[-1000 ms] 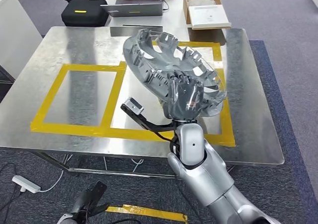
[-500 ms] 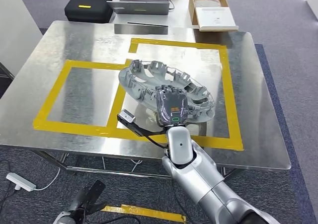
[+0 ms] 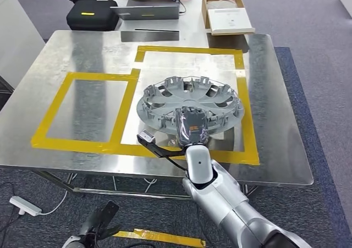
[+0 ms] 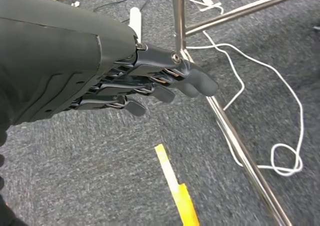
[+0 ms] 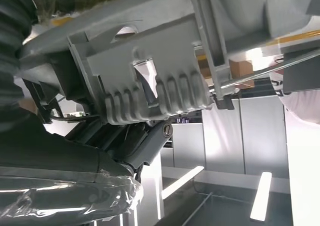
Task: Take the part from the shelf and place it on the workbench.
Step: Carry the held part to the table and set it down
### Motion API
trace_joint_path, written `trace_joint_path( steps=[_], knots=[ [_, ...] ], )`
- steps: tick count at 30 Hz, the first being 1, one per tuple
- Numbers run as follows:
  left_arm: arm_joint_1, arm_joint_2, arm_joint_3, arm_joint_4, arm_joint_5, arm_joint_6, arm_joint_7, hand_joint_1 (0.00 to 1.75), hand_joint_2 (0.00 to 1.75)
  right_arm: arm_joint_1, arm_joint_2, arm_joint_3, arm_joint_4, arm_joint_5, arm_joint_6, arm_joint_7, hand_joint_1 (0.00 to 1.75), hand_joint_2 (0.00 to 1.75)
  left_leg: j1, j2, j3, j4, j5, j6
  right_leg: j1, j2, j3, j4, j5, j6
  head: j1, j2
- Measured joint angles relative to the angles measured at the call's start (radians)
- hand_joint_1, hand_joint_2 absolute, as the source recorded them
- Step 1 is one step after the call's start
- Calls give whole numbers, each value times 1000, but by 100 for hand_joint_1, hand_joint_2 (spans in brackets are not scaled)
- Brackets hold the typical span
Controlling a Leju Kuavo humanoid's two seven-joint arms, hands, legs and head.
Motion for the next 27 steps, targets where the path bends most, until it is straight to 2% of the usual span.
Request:
trace_joint_path(
  steps=[1, 2, 3, 4, 6, 7, 9, 11, 13, 14, 16, 17, 18, 19, 20, 21, 23, 24, 26, 27],
  knots=[
    [1, 1, 0, 0, -1, 0, -1, 0, 175, 1, -1, 0, 6, 0, 0, 1, 175, 175, 0, 0, -30, 68, -31, -3, 0, 0, 0, 0, 0, -2, -1, 0],
    [2, 2, 0, 0, -1, 1, -2, 0, 175, 3, -3, -1, 12, 0, 0, 1, 175, 175, 1, 0, -55, 122, -50, -5, 1, 0, 1, 1, -1, -2, 0, 0],
    [2, 3, 0, 0, -1, 2, -2, 0, 175, 5, -5, -1, 18, 0, 0, 1, 175, 175, 1, 0, -67, 149, -51, -6, 1, 0, 1, 1, -1, -2, 0, 0],
    [3, 5, 0, 0, -1, 3, -2, 0, 175, 6, -7, -1, 23, 0, 0, 1, 175, 175, 2, 0, -61, 137, -32, -6, 0, 1, 1, 3, -2, -2, 0, 0],
    [3, 8, 1, 0, -1, 4, -3, 0, 175, 5, -8, -1, 29, 0, 0, 2, 175, 175, 4, 1, -5, 24, 34, -6, -1, 3, 2, 8, -5, 3, -1, 0],
    [2, 8, 1, 0, -1, 4, -3, 0, 175, 3, -9, -2, 31, 0, 0, 2, 175, 175, 4, 0, 25, -37, 56, -5, 1, 4, 0, 14, -8, 7, -1, 0],
    [1, 8, 1, 0, -2, 5, -4, 0, 175, 2, -11, -2, 36, 0, 0, 4, 175, 175, 3, -1, 55, -101, 67, 3, 6, 6, -6, 20, -11, 17, -2, 0],
    [3, 6, 1, 0, -2, 5, -5, 0, 175, 2, -12, -2, 40, 0, 0, 4, 175, 175, 1, -1, 54, -106, 65, 16, 7, 5, -9, 20, -9, 25, -2, 0],
    [4, 5, 1, 0, -2, 6, -5, 0, 175, 1, -13, -3, 43, 0, 0, 5, 175, 175, 3, 0, 56, -109, 67, 30, 5, 3, -21, 40, -27, 33, 2, 0],
    [3, 5, 2, 0, -2, 7, -5, 0, 131, -1, -14, -3, 44, 0, 1, 6, 175, 175, 4, 0, 57, -111, 68, 36, 4, 2, -39, 77, -50, 38, 4, 0],
    [2, 5, 2, -1, -2, 11, -2, 0, 44, 0, -16, -5, 47, 0, 6, 8, 175, 175, 2, 1, 57, -111, 67, 43, 1, -1, -99, 209, -112, 45, 9, 0],
    [3, 5, 2, -1, -2, 15, 2, 0, 0, 2, -17, -7, 48, 0, 11, 9, 175, 175, 1, 1, 57, -111, 67, 44, 0, -1, -129, 272, -134, 46, 9, 0],
    [3, 4, 2, -1, -3, 18, 7, 0, 0, 4, -19, -10, 49, 0, 16, 10, 175, 175, -1, 1, 57, -111, 67, 44, 0, -1, -146, 306, -138, 46, 9, 0],
    [3, 4, 3, -1, -3, 21, 11, 0, 0, 5, -20, -14, 50, 0, 22, 10, 175, 175, -3, 1, 58, -111, 67, 45, 1, -1, -144, 299, -123, 43, 10, 0],
    [3, 3, 3, -1, -3, 25, 15, 0, 0, 5, -21, -18, 51, 0, 29, 11, 175, 175, -4, 0, 59, -111, 66, 45, 1, -1, -123, 253, -92, 39, 9, 0],
    [3, 2, 3, -1, -4, 27, 16, 0, 0, 4, -22, -22, 51, 1, 36, 11, 175, 175, -5, -1, 61, -111, 66, 44, 3, -1, -88, 181, -55, 33, 9, 0],
    [2, -1, 4, -1, -5, 30, 18, 0, 0, 1, -22, -30, 52, 1, 55, 11, 175, 175, -8, -2, 60, -111, 65, 41, 8, 0, -22, 58, -16, 22, 9, 0],
    [2, -2, 5, -1, -7, 31, 20, 0, 0, 1, -23, -34, 53, 1, 66, 11, 175, 175, -8, -2, 59, -111, 67, 37, 11, 0, -6, 29, -12, 18, 8, 0],
    [2, -6, 5, -1, -8, 33, 23, 0, 0, 2, -23, -42, 55, 0, 88, 9, 169, 175, -7, -1, 57, -114, 70, 28, 13, 2, 0, 15, -14, 14, 8, 0],
    [2, -6, 5, -1, -9, 34, 24, 0, 0, 3, -22, -46, 56, 1, 99, 8, 135, 175, -7, -1, 57, -114, 68, 22, 11, 2, 3, 10, -10, 11, 8, 0]
  ],
)
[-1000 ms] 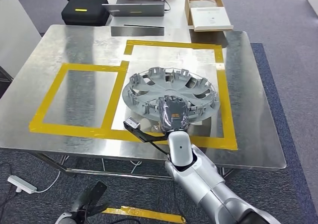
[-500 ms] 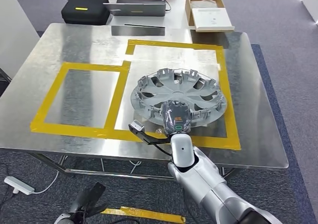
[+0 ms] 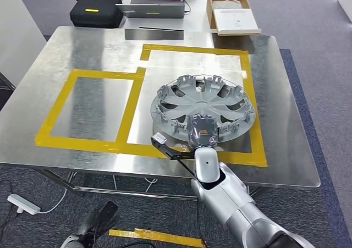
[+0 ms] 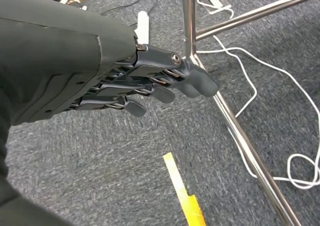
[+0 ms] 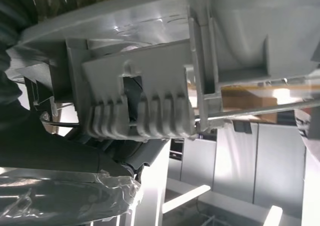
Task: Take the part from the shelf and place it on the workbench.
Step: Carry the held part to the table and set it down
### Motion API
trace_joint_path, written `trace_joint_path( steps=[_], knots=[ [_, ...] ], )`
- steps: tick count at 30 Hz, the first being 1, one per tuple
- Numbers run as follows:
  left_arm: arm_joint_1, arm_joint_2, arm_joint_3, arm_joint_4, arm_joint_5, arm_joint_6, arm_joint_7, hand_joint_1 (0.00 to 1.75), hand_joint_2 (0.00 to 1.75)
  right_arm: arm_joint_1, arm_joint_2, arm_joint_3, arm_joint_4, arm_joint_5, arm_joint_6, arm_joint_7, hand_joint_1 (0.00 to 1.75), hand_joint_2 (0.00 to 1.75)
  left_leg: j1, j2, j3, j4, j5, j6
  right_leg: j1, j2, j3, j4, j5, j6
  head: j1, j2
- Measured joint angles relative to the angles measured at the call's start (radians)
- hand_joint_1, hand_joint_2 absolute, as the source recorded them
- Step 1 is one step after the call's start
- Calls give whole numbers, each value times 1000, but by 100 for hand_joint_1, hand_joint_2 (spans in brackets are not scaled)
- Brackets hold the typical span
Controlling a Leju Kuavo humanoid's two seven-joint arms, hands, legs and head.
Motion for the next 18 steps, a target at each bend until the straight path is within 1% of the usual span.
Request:
trace_joint_path(
  steps=[1, 2, 3, 4, 5, 6, 7, 8, 9, 10, 11, 12, 13, 15, 16, 17, 18],
  knots=[
    [0, 0, 0, 0, 0, 1, 1, 0, 0, -1, 2, -3, 1, 1, 10, 1, 92, 175, 0, 0, -3, 9, -9, -5, -3, -1, 4, -7, 4, -4, 0, 0],
    [-1, 0, 0, 0, 0, 3, 1, 0, 0, -2, 4, -6, 1, 2, 20, 3, 48, 175, 0, 0, -15, 37, -29, -9, -7, -2, 7, -14, 7, -8, -1, 0],
    [-1, 1, 0, -1, 0, 4, 1, 0, 0, -3, 7, -8, 1, 3, 29, 6, 10, 175, 2, 1, -35, 83, -57, -13, -9, -3, 10, -17, 9, -11, -2, 0],
    [-1, 1, 1, -1, 0, 4, 2, 0, 0, -3, 9, -10, 1, 4, 39, 11, 0, 175, 3, 1, -63, 145, -89, -17, -10, -4, 11, -18, 9, -13, -2, 0],
    [0, 1, 1, -1, 0, 5, 2, 0, 0, -2, 11, -12, 1, 4, 46, 16, 0, 175, 5, 1, -92, 207, -114, -21, -10, -4, 11, -18, 8, -14, -2, 0],
    [2, 1, 1, -1, 0, 6, 2, 0, 0, 1, 12, -15, 1, 4, 52, 20, 0, 175, 6, 1, -112, 247, -123, -24, -10, -4, 11, -17, 8, -14, -1, 0],
    [3, 1, 2, -1, 0, 8, 3, 0, 0, 3, 12, -19, 1, 3, 58, 23, 0, 175, 8, 1, -116, 255, -113, -27, -10, -4, 11, -16, 7, -13, -1, 0],
    [3, 2, 2, -1, 0, 10, 4, 0, 0, 5, 12, -24, 2, 2, 63, 24, 0, 175, 9, 2, -103, 226, -85, -29, -12, -3, 12, -14, 6, -11, -1, 0],
    [3, 3, 3, -1, 0, 11, 4, 0, 0, 6, 12, -28, 2, 0, 70, 25, 0, 175, 12, 2, -74, 166, -47, -31, -13, -2, 12, -9, 3, -8, -2, 0],
    [2, 3, 4, -1, -1, 13, 5, 0, 0, 6, 12, -32, 2, -1, 75, 25, 0, 175, 13, 2, -43, 105, -19, -33, -12, -1, 11, -4, -1, -3, -2, 0],
    [1, 2, 4, -1, -1, 13, 5, 0, 0, 7, 12, -35, 3, -2, 80, 25, 0, 175, 14, 1, -18, 53, -4, -31, -10, 1, 7, 3, -4, 2, -2, 0],
    [1, 1, 4, -1, -2, 14, 5, 0, 0, 7, 12, -39, 4, -3, 83, 25, 0, 131, 14, 1, -4, 22, 1, -27, -8, 1, 3, 8, -6, 8, -2, 0],
    [2, 0, 4, -1, -2, 14, 6, 0, 0, 8, 12, -42, 6, -4, 84, 25, 0, 87, 12, 0, -2, 13, -5, -21, -6, 2, 0, 10, -6, 12, -2, 0],
    [4, -1, 5, -1, -3, 14, 8, 0, 0, 10, 12, -47, 8, -5, 85, 24, 0, 0, 12, -1, -4, 9, -3, -6, -8, 2, -5, 9, -6, 20, -2, 0],
    [4, -1, 6, -1, -3, 14, 8, 0, 0, 11, 12, -49, 9, -6, 87, 22, 0, 0, 12, -1, -4, 7, -2, 2, -9, 1, -10, 17, -15, 23, -1, 0],
    [3, -1, 7, -1, -3, 14, 8, 0, 0, 10, 12, -52, 10, -8, 90, 20, 0, 0, 13, 0, -3, 6, 0, 8, -10, -1, -24, 44, -32, 28, 1, 0],
    [3, -1, 8, -1, -3, 14, 8, 0, 0, 10, 12, -54, 10, -11, 94, 16, 0, 0, 14, 0, -2, 4, 0, 13, -11, -2, -48, 94, -60, 32, 3, 0]
  ],
)
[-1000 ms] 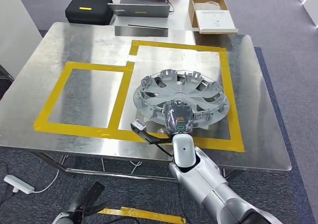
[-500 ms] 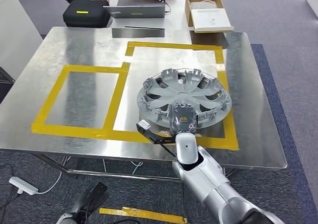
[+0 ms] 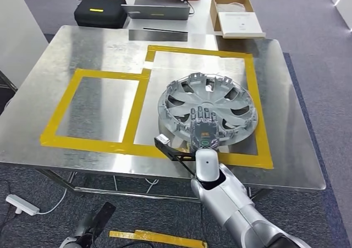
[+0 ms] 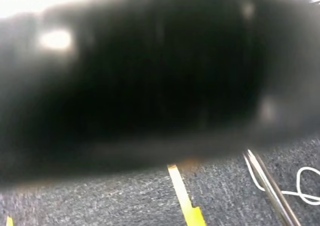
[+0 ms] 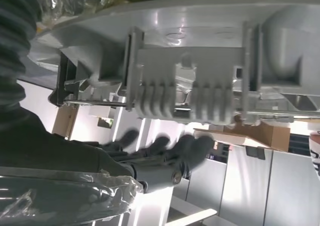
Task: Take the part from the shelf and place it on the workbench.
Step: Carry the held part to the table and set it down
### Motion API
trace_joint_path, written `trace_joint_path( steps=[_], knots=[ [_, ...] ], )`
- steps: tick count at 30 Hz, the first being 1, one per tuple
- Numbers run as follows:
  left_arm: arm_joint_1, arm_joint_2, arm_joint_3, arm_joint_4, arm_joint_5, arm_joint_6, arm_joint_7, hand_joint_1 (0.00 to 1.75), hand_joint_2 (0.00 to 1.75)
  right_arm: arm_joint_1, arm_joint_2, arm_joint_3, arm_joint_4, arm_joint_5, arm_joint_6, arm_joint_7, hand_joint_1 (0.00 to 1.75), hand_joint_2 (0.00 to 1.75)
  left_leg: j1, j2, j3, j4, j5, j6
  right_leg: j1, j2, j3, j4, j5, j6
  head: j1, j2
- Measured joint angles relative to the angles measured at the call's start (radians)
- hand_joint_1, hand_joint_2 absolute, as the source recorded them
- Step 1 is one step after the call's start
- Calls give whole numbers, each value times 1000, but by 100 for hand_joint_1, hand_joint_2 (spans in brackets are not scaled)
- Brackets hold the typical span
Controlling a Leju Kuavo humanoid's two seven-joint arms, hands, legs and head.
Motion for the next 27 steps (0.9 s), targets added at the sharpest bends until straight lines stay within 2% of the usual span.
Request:
trace_joint_path(
  steps=[2, 3, 4, 5, 7, 8, 9, 12, 14, 15, 17, 18, 19, 20, 21, 22, 23, 24, 25, 27],
  knots=[
    [0, 0, 2, 0, -1, 0, 0, 0, 0, 1, 0, -5, 2, -11, 6, -16, 0, 0, -2, 0, 0, 0, -1, 5, -1, -1, -64, 137, -58, 6, 3, 0],
    [1, -1, 2, 0, -2, 0, 0, 0, 0, 3, 0, -10, 3, -22, 7, -30, 0, 0, -3, 0, 0, 0, -1, 6, -1, -1, -90, 187, -71, 6, 2, 0],
    [1, -1, 3, 0, -3, 0, 0, 0, 0, 4, 0, -17, 4, -35, 7, -46, 0, 0, -4, 0, 0, 0, -2, 7, -1, -1, -100, 202, -66, 5, 3, 0],
    [0, -1, 3, 0, -5, 0, 1, 0, 0, 5, 0, -26, 5, -50, 6, -65, 0, 0, -5, -1, 1, 1, -2, 7, -1, -1, -90, 177, -42, 2, 2, 0],
    [0, -2, 4, 0, -9, -1, 2, 0, 0, 4, 0, -46, 5, -75, 7, -102, 0, 0, -7, -3, 5, 0, -4, 6, 1, -1, -28, 44, 27, -10, 2, 0],
    [0, -2, 4, 0, -10, -1, 3, 0, 0, 3, 0, -54, 4, -83, 9, -117, 0, 0, -9, -4, 5, 0, -4, 4, 3, -1, 5, -19, 50, -16, 2, 0],
    [0, -3, 5, 0, -11, -2, 4, 0, 0, 3, 0, -60, 4, -87, 11, -128, 0, 0, -10, -4, 4, 0, -4, 0, 5, -1, 27, -61, 60, -20, 1, 0],
    [1, -5, 6, 0, -13, -3, 5, 0, 0, 5, 1, -73, 5, -90, 17, -141, 0, 0, -10, -3, 0, -3, -1, -15, 7, 1, 41, -88, 61, -26, 0, 0],
    [1, -5, 7, 0, -13, -3, 6, 0, 0, 5, 2, -80, 4, -90, 18, -142, 0, 0, -10, -1, -8, 17, -20, -24, 2, 0, 47, -102, 68, -34, -1, 0],
    [0, -4, 7, 0, -13, -2, 6, 0, 0, 4, 4, -82, 4, -89, 18, -143, 0, 0, -10, -1, -23, 53, -43, -28, -1, -1, 51, -108, 71, -38, -3, 0],
    [1, -3, 9, 0, -13, -2, 6, 0, 0, 3, 5, -84, 4, -84, 18, -149, 0, 0, -9, 0, -78, 174, -102, -34, -1, -3, 53, -109, 72, -42, -4, 0],
    [3, -2, 10, 0, -13, -2, 6, 0, 0, 4, 6, -84, 4, -81, 18, -154, 0, 0, -8, 0, -104, 229, -120, -36, -1, -3, 53, -108, 72, -42, -4, 0],
    [5, -2, 11, 0, -13, -2, 5, 0, 0, 5, 6, -84, 4, -79, 18, -158, 0, 0, -8, 0, -119, 259, -121, -38, -1, -2, 53, -107, 71, -42, -3, 0],
    [6, -1, 13, 0, -13, -1, 5, 0, 0, 6, 6, -84, 3, -79, 18, -163, 0, 0, -7, 0, -117, 251, -103, -39, -1, -1, 53, -105, 70, -42, -4, 0],
    [7, 1, 14, 0, -13, -1, 3, 0, 0, 6, 6, -84, 0, -80, 20, -171, 0, 0, -7, 1, -96, 206, -68, -39, -1, 0, 54, -102, 68, -40, -4, 0],
    [7, 2, 15, 0, -13, -1, 1, 0, 0, 5, 6, -85, -4, -83, 28, -183, 0, 0, -5, 1, -66, 140, -32, -40, -2, 1, 54, -98, 66, -37, -4, 0],
    [6, 2, 17, 0, -13, -1, -1, 0, 0, 2, 6, -85, -8, -88, 42, -199, 0, 0, -5, 2, -35, 77, -9, -40, 0, 2, 52, -92, 62, -33, -4, 0],
    [6, 2, 18, 0, -13, -2, -3, 0, 0, -2, 6, -85, -11, -96, 65, -221, 0, 0, -5, 1, -14, 32, 4, -37, 2, 4, 49, -88, 60, -28, -4, 0],
    [5, 1, 19, 0, -14, -3, -4, 0, 0, -6, 6, -85, -14, -107, 95, -250, 0, 0, -6, 1, -4, 10, 4, -32, 4, 5, 46, -85, 59, -23, -4, 0],
    [6, 0, 20, 0, -17, -5, -5, 0, 0, -17, 6, -85, -16, -134, 167, -315, 0, 0, -8, 0, -4, 5, 3, -18, 5, 5, 43, -85, 61, -16, -4, 0]
  ],
)
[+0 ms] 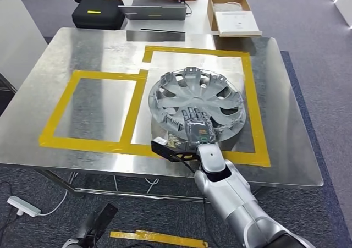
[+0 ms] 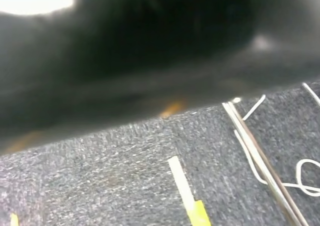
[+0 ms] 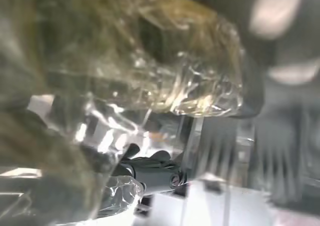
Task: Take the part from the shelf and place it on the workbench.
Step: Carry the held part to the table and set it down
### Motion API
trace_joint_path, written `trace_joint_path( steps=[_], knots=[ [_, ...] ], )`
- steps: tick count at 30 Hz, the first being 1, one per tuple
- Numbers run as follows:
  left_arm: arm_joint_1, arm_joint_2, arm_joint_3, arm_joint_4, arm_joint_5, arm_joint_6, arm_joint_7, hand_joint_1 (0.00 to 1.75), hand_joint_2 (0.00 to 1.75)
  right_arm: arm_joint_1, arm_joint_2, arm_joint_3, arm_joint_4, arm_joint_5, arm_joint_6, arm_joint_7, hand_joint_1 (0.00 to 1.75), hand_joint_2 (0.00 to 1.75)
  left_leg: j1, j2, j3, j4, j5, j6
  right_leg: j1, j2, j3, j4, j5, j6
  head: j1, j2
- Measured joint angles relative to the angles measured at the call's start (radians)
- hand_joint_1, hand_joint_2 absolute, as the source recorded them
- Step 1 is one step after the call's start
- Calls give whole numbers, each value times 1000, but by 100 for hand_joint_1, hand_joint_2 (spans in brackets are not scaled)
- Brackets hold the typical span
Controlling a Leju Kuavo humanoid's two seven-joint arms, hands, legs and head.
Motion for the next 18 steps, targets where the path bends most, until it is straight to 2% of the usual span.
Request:
trace_joint_path(
  steps=[2, 3, 6, 7, 8, 9, 10, 12, 14, 16, 18],
  knots=[
    [0, 0, 2, 0, -3, -2, 0, 0, 0, -17, -2, 0, -2, -35, 83, -64, 0, 0, 2, 1, 0, -4, 4, 14, -2, -3, -11, 18, -16, 9, 2, 0],
    [-1, 0, 4, 0, -5, -3, 0, 0, 0, -28, -4, 0, -2, -55, 123, -94, 0, 0, 3, 1, 0, -5, 6, 21, -3, -4, -28, 53, -39, 14, 4, 0],
    [0, 0, 9, 0, -11, -5, 0, 0, 0, -53, -14, 1, -3, -109, 213, -160, 0, 0, 2, 1, -2, -5, 8, 29, -6, -7, -116, 248, -130, 23, 7, 0],
    [0, 0, 12, 0, -13, -6, 0, 0, 0, -57, -18, 2, -3, -121, 228, -171, 0, 0, 1, 1, -3, -5, 8, 29, -6, -6, -135, 289, -141, 23, 7, 0],
    [0, 0, 14, 0, -15, -6, 0, 0, 0, -59, -22, 2, -4, -130, 236, -177, 0, 0, 0, 1, -3, -5, 8, 30, -6, -6, -139, 297, -135, 22, 7, 0],
    [1, 0, 16, 0, -15, -6, 1, 0, 0, -62, -24, 3, -4, -135, 240, -181, 0, 0, -1, 1, -2, -5, 8, 30, -5, -6, -129, 277, -117, 19, 7, 0],
    [0, 0, 17, 0, -15, -6, 1, 0, 0, -64, -26, 4, -5, -138, 242, -183, 0, 0, -2, 0, -2, -5, 8, 30, -5, -6, -106, 233, -91, 16, 7, 0],
    [-1, -1, 19, 0, -16, -6, 1, 0, 0, -73, -27, 9, -9, -143, 243, -185, 0, 0, -4, 0, -1, -5, 8, 29, -2, -6, -40, 106, -40, 4, 6, 0],
    [-2, -3, 21, 0, -17, -5, 1, 0, 0, -82, -28, 21, -15, -149, 242, -184, 0, 0, -5, 1, -4, -5, 11, 21, 3, -5, 10, 13, -16, -6, 6, 0],
    [-2, -6, 23, 0, -17, -5, 1, 0, 0, -87, -30, 41, -20, -154, 238, -179, 0, 0, -4, 1, -6, -8, 16, 9, 8, -4, 19, -4, -15, -10, 6, 0],
    [-1, -6, 25, 0, -18, -4, 1, 0, 0, -87, -31, 58, -25, -155, 233, -175, 0, 0, -2, 2, -8, -6, 11, -2, 4, -5, 23, -16, -6, -16, 6, 0]
  ],
)
